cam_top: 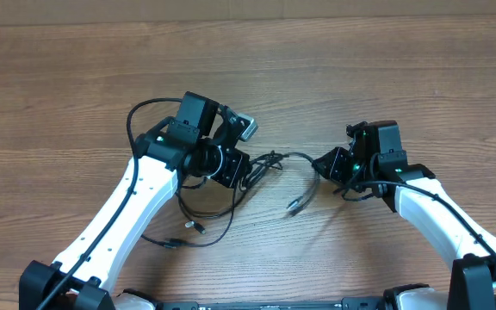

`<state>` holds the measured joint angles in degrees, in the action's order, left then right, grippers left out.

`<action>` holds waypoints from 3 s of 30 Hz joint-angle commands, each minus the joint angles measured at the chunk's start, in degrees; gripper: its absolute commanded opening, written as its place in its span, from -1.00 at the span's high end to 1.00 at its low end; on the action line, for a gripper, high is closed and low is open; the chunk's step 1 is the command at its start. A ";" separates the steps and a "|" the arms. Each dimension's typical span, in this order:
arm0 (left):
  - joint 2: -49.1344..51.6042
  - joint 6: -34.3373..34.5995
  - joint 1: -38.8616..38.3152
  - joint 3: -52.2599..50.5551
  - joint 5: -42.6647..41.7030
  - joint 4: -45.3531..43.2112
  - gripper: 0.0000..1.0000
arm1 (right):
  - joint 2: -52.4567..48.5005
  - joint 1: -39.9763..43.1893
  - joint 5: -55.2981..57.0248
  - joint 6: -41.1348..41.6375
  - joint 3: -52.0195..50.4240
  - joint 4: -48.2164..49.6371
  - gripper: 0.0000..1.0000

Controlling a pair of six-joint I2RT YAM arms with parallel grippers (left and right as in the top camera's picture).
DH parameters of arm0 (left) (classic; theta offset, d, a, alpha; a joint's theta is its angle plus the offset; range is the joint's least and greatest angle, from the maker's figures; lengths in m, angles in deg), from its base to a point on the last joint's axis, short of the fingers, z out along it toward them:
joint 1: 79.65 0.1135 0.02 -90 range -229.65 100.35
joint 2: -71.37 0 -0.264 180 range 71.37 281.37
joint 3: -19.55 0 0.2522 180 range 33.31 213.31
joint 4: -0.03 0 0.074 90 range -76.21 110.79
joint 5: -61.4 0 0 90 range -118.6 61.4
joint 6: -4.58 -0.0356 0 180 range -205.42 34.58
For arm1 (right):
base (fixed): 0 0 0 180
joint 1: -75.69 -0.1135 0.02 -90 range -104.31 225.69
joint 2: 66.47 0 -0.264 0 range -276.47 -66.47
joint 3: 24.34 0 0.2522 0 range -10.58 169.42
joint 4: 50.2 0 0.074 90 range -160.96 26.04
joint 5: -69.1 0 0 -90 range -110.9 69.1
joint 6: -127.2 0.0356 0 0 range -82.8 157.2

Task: Untangle cables

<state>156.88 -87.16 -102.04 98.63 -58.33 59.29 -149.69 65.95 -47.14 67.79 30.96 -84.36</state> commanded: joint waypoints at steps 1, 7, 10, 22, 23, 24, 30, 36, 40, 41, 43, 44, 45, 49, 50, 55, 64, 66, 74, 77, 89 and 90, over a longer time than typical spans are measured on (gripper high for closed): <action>-1.01 -1.25 0.24 0.42 -0.39 0.11 0.91 | 3.32 0.28 -4.15 -2.34 2.82 0.57 0.45; -1.01 -0.87 0.24 0.42 -3.85 -1.03 0.91 | 5.44 0.26 -16.15 -5.46 2.97 0.66 0.39; -1.01 -0.87 0.24 0.42 -6.84 -2.34 0.92 | 5.44 0.00 -20.46 -5.60 2.97 0.66 0.41; -0.87 -0.81 -3.37 0.42 -7.82 -4.07 0.91 | 5.44 -0.94 -28.46 -5.57 2.95 3.65 0.41; -0.87 -0.79 -4.00 0.42 -7.80 -4.52 0.91 | 5.44 -1.27 -28.26 -5.57 2.95 3.82 0.40; -0.87 -0.79 -4.61 0.42 -7.80 -5.09 0.92 | 5.44 -1.55 -28.13 -5.57 2.95 3.91 0.40; -0.87 1.31 -6.91 0.42 -7.78 -8.74 0.91 | 5.42 -2.60 -26.10 -5.55 2.95 3.58 0.40; -0.87 3.48 -6.91 0.42 -7.87 -9.38 0.91 | 5.42 -2.64 -25.40 -5.55 2.93 3.58 0.53; -0.87 3.45 -6.91 0.42 -9.33 -9.88 0.91 | 5.42 -2.80 -25.29 -5.35 2.93 3.54 0.63; -0.87 3.50 -6.91 0.42 -9.38 -9.97 0.91 | 5.42 -2.99 -25.27 -5.35 2.93 3.54 0.65; -0.87 3.50 -6.91 0.42 -9.46 -10.01 0.92 | 5.42 -3.63 -25.20 -5.38 2.93 3.56 0.68; -0.87 3.48 -6.91 0.42 -9.68 -10.01 0.92 | 5.42 -3.85 -24.90 -5.38 2.93 3.56 0.68; -0.87 3.48 -6.91 0.42 -10.23 -10.05 0.92 | 5.42 -4.15 -24.46 -5.38 2.93 3.56 0.68; -0.87 3.50 -6.91 0.42 -10.82 -10.16 0.92 | 5.42 -5.16 -20.72 -5.38 2.93 3.37 0.68; -0.87 3.50 -6.91 0.42 -10.82 -10.14 0.92 | 5.42 -5.38 -19.56 -5.35 2.93 3.28 0.68; -0.87 3.48 -6.91 0.42 -10.80 -10.12 0.91 | 5.42 -5.68 -14.45 -5.35 2.89 2.56 0.78; -0.87 3.45 -6.91 0.42 -8.57 -9.27 0.92 | 5.42 -5.66 -2.58 -5.38 2.89 -4.48 0.93; -0.87 3.45 -6.88 0.42 -5.95 -8.46 0.92 | 5.42 -5.62 3.28 -5.38 2.86 -7.85 0.93; -0.87 3.45 -6.88 0.42 3.69 -4.59 0.91 | 5.42 -5.62 42.97 4.59 2.82 -23.71 0.93; -0.87 3.65 -6.88 0.42 6.05 -3.87 0.92 | 5.42 -5.51 44.61 5.44 2.82 -24.50 0.92; -0.87 4.11 -6.88 0.42 6.19 -3.78 0.91 | 5.42 -5.03 44.61 8.66 2.82 -22.69 0.60; -0.90 4.11 -6.88 0.42 6.19 -3.87 0.92 | 5.42 -5.03 44.61 8.66 2.82 -22.69 0.54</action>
<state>156.88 -83.88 -108.93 98.61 -53.18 55.53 -145.06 60.51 -4.56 75.22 32.67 -107.31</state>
